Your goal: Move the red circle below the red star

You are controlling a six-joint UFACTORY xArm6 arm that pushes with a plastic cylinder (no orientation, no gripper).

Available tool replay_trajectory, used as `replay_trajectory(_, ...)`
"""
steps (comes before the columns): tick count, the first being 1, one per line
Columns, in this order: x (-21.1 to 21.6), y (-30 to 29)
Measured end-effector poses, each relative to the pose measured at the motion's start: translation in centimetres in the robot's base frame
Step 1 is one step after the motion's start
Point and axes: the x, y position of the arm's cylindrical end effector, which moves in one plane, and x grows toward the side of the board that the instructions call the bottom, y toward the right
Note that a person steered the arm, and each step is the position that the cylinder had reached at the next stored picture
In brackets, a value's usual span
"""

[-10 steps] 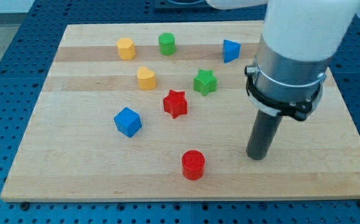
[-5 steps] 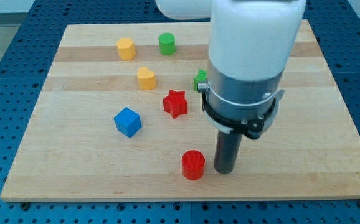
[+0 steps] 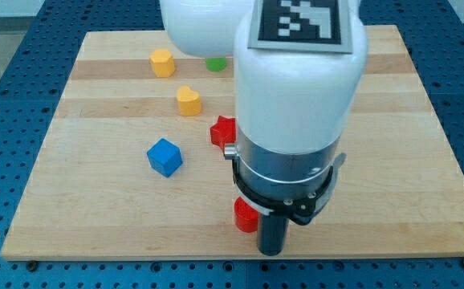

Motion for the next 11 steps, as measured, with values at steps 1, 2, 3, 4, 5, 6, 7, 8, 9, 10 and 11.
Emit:
replay_trajectory(1, -1.4, 2.0)
replay_trajectory(2, -1.7, 1.8)
replay_trajectory(3, -1.7, -0.3)
replay_trajectory(4, -1.8, -1.7)
replay_trajectory(5, -1.8, -3.1)
replay_trajectory(6, -1.8, -4.0)
replay_trajectory(7, -1.8, -5.9)
replay_trajectory(8, -1.8, -5.9)
replay_trajectory(9, -1.8, -3.9)
replay_trajectory(10, -1.8, -0.4)
replay_trajectory(11, -3.3, 0.2)
